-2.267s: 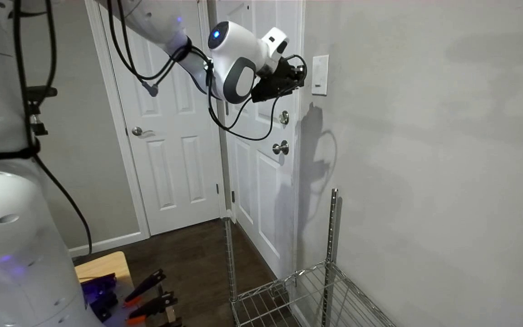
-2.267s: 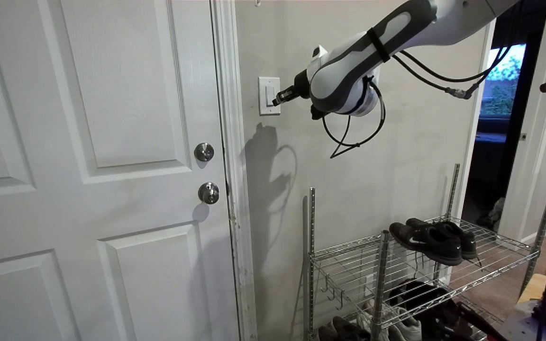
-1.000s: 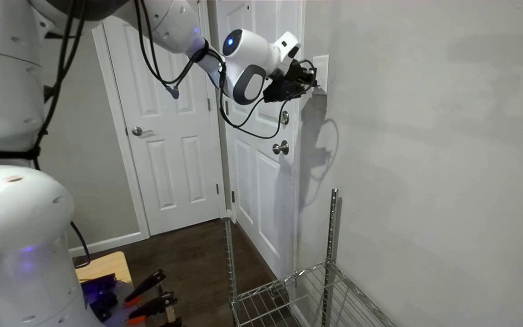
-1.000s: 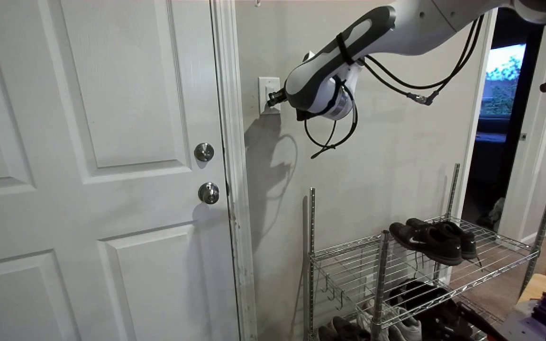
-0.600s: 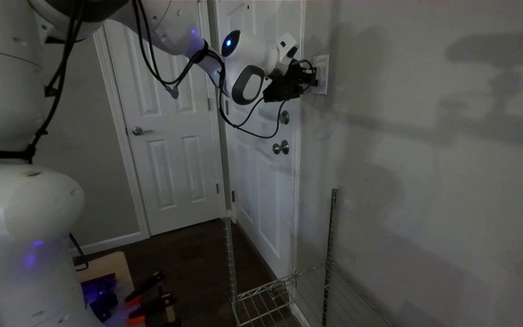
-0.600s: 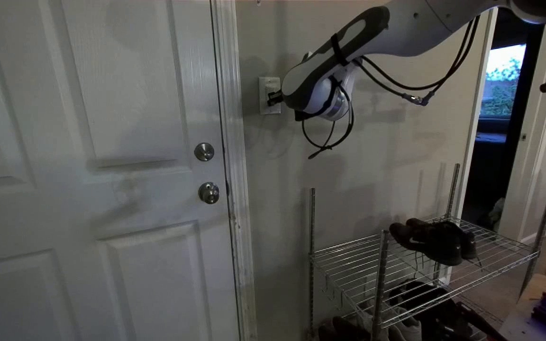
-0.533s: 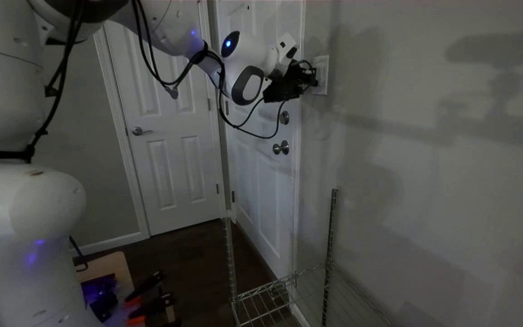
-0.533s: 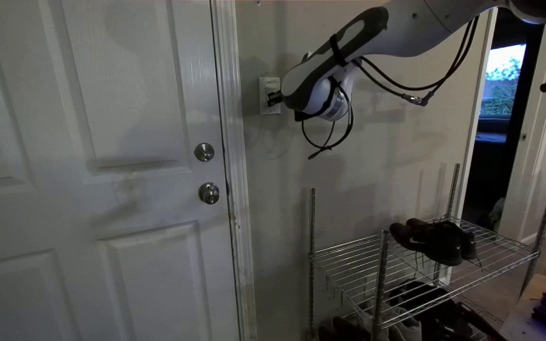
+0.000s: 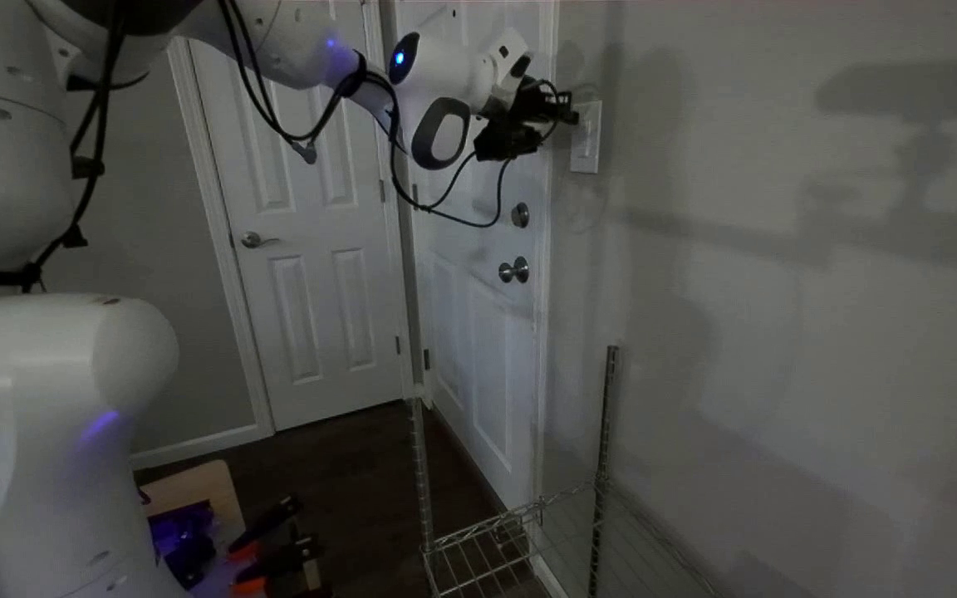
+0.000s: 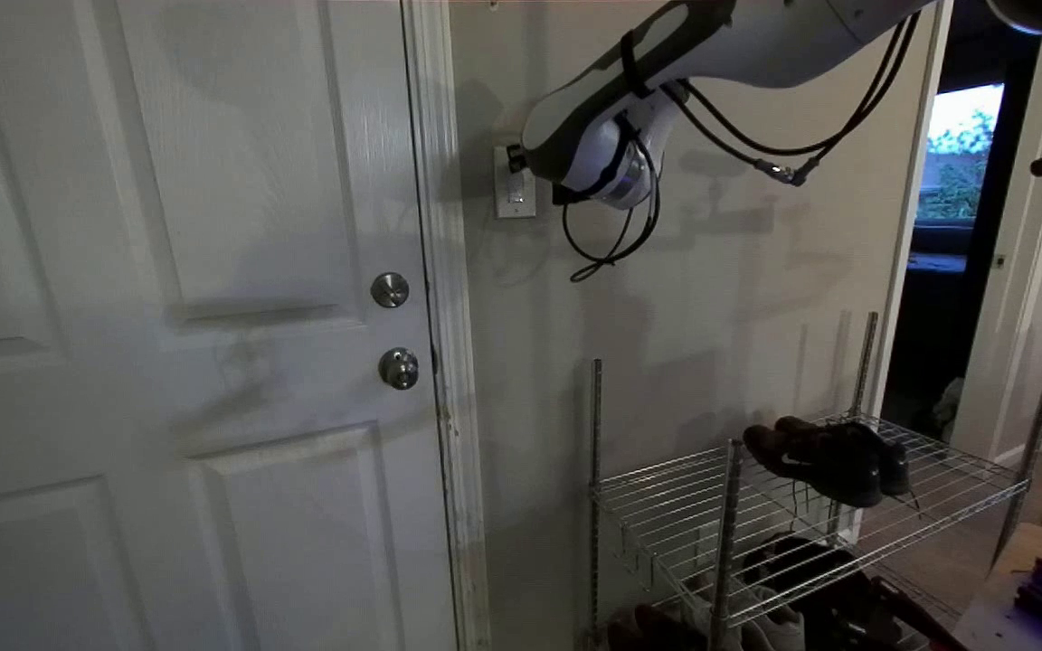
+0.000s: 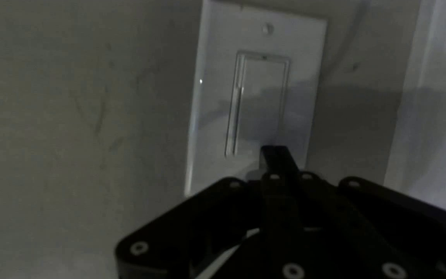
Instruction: Flip the switch on the wall
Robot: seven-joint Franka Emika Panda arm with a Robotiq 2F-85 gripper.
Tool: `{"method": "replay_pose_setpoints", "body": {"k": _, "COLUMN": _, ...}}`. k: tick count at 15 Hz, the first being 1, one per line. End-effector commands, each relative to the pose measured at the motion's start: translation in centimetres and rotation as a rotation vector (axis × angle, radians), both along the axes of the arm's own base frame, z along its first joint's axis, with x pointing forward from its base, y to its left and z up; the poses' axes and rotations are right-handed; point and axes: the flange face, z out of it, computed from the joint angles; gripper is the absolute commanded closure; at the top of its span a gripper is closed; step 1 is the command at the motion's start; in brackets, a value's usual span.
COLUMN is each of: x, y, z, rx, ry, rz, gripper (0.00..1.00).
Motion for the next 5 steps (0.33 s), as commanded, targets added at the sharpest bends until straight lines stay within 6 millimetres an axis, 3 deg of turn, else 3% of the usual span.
{"method": "replay_pose_setpoints", "body": {"k": 1, "x": -1.1, "y": 1.5, "z": 3.6, "rx": 0.049, "ry": -0.084, "rz": -0.036, "gripper": 0.98}}
{"method": "replay_pose_setpoints", "body": {"k": 5, "x": -2.6, "y": 3.3, "z": 4.2, "rx": 0.095, "ry": -0.106, "rz": -0.051, "gripper": 0.99}}
